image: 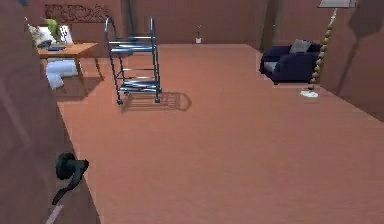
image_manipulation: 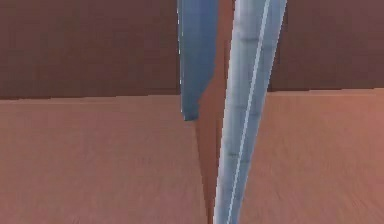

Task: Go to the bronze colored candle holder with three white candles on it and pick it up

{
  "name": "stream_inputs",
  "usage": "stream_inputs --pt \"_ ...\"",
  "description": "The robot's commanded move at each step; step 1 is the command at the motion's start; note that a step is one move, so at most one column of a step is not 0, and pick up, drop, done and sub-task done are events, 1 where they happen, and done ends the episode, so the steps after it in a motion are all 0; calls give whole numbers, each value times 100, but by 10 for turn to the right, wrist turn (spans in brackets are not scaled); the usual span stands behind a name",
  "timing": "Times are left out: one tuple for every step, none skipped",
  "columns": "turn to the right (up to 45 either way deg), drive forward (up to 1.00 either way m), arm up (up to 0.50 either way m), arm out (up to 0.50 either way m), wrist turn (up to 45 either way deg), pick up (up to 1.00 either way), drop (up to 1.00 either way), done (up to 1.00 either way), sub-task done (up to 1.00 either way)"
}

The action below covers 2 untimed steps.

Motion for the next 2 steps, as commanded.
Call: stream_inputs --pt "0 100 0 0 0 0 0 0 0" --pt "0 100 0 0 0 0 0 0 0"
